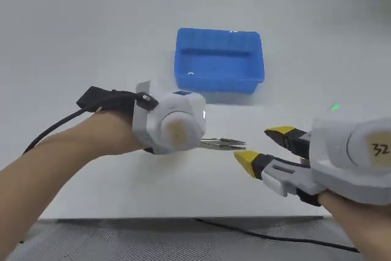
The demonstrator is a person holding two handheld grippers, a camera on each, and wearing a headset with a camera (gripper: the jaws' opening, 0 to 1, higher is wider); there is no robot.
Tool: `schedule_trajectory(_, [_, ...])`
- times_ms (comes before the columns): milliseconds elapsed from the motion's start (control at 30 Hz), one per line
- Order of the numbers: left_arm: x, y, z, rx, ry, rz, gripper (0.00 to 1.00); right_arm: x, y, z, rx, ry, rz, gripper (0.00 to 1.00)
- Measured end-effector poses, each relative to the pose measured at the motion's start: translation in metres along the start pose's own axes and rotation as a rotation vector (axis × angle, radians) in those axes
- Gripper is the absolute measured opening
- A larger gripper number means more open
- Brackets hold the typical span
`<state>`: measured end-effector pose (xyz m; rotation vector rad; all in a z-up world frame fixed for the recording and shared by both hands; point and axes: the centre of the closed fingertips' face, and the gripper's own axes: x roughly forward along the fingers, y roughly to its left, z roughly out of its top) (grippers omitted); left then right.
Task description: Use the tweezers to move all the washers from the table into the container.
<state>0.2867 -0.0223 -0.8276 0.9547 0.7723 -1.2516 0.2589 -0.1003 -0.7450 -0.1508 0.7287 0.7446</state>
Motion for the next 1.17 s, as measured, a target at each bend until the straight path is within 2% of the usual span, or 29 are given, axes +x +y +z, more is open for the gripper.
schedule_trajectory(67, [-0.001,0.004,-0.001,-0.040,0.000,0.036,0.04,-0.004,0.006,0.006,-0.016,-0.031,0.012,0.37])
schedule_trajectory(100, [-0.004,0.007,-0.002,-0.083,-0.004,0.056,0.09,-0.006,0.008,0.008,-0.032,-0.036,0.012,0.38])
schedule_trajectory(133, [-0.004,0.008,-0.003,-0.099,-0.006,0.064,0.15,-0.011,0.008,0.013,-0.072,-0.046,-0.004,0.39])
schedule_trajectory(200, [-0.007,0.009,-0.003,-0.202,-0.035,0.080,0.26,-0.020,0.006,0.026,-0.143,-0.090,-0.053,0.37])
schedule_trajectory(233, [-0.012,0.012,-0.001,-0.283,-0.070,0.104,0.28,-0.026,0.007,0.033,-0.150,-0.119,-0.063,0.35])
schedule_trajectory(267, [-0.015,0.015,0.000,-0.329,-0.100,0.129,0.31,-0.029,0.010,0.036,-0.133,-0.125,-0.052,0.36])
schedule_trajectory(333, [-0.031,0.018,0.005,-0.507,-0.199,0.170,0.35,-0.035,0.012,0.044,-0.111,-0.155,-0.036,0.40])
schedule_trajectory(367, [-0.038,0.021,0.006,-0.597,-0.244,0.196,0.42,-0.038,0.011,0.047,-0.107,-0.166,-0.036,0.43])
schedule_trajectory(400, [-0.050,0.021,0.008,-0.714,-0.308,0.204,0.50,-0.040,0.009,0.048,-0.104,-0.173,-0.040,0.44])
schedule_trajectory(433, [-0.059,0.022,0.007,-0.796,-0.337,0.224,0.58,-0.041,0.007,0.049,-0.095,-0.183,-0.045,0.46])
schedule_trajectory(467, [-0.071,0.019,0.003,-0.874,-0.347,0.245,0.66,-0.044,0.003,0.050,-0.065,-0.194,-0.049,0.48])
schedule_trajectory(500, [-0.079,0.018,0.000,-0.907,-0.359,0.266,0.70,-0.044,0.001,0.050,-0.036,-0.201,-0.043,0.49])
schedule_trajectory(533, [-0.088,0.021,-0.003,-0.929,-0.374,0.315,0.75,-0.045,-0.004,0.048,0.012,-0.202,-0.044,0.50])
schedule_trajectory(567, [-0.103,0.021,-0.007,-0.961,-0.400,0.361,0.80,-0.046,-0.008,0.050,0.032,-0.224,-0.051,0.51])
schedule_trajectory(600, [-0.111,0.020,-0.007,-0.982,-0.421,0.377,0.81,-0.048,-0.012,0.050,0.064,-0.236,-0.051,0.53])
schedule_trajectory(667, [-0.132,0.021,-0.014,-1.031,-0.453,0.453,0.86,-0.048,-0.017,0.049,0.099,-0.232,-0.051,0.57])
schedule_trajectory(800, [-0.167,0.021,-0.030,-1.118,-0.495,0.587,0.99,-0.047,-0.021,0.050,0.077,-0.209,-0.074,0.72])
schedule_trajectory(833, [-0.178,0.021,-0.035,-1.135,-0.513,0.625,0.99,-0.049,-0.025,0.051,0.051,-0.212,-0.106,0.73])
schedule_trajectory(900, [-0.193,0.022,-0.041,-1.172,-0.540,0.695,0.99,-0.049,-0.025,0.055,0.051,-0.227,-0.111,0.74])
schedule_trajectory(1000, [-0.203,0.016,-0.038,-1.207,-0.588,0.693,0.99,-0.048,-0.024,0.059,0.080,-0.248,-0.102,0.82])
schedule_trajectory(1067, [-0.209,0.014,-0.039,-1.216,-0.605,0.728,0.99,-0.046,-0.022,0.059,0.088,-0.246,-0.095,0.82])
schedule_trajectory(1167, [-0.207,0.010,-0.040,-1.215,-0.585,0.733,0.99,-0.046,-0.022,0.060,0.080,-0.247,-0.098,0.84])
